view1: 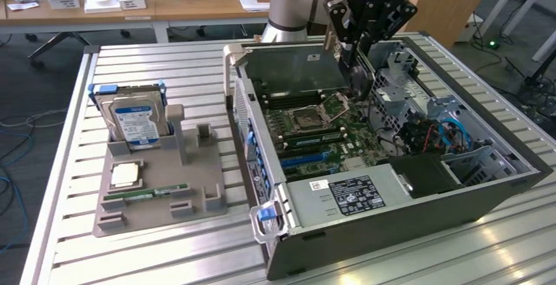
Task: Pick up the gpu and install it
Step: 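Insert the gpu into the slot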
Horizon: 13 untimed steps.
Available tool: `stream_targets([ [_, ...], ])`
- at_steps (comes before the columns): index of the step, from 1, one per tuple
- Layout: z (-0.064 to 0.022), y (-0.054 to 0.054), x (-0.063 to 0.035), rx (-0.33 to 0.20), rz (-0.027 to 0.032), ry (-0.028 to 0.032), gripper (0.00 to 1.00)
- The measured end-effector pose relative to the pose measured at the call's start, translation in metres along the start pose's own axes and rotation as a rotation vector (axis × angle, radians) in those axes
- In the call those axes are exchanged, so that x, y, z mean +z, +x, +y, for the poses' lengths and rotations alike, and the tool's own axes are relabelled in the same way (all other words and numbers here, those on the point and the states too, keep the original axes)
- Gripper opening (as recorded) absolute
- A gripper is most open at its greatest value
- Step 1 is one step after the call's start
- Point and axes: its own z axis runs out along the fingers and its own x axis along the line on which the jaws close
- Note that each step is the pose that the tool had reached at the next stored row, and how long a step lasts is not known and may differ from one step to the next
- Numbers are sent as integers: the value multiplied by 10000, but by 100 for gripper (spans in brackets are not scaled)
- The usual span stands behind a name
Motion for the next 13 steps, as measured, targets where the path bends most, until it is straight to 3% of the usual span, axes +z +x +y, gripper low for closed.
stream_targets([
  [5,0,-7,1,-35,2,-1,27],
  [13,4,-46,13,-535,24,-17,27],
])
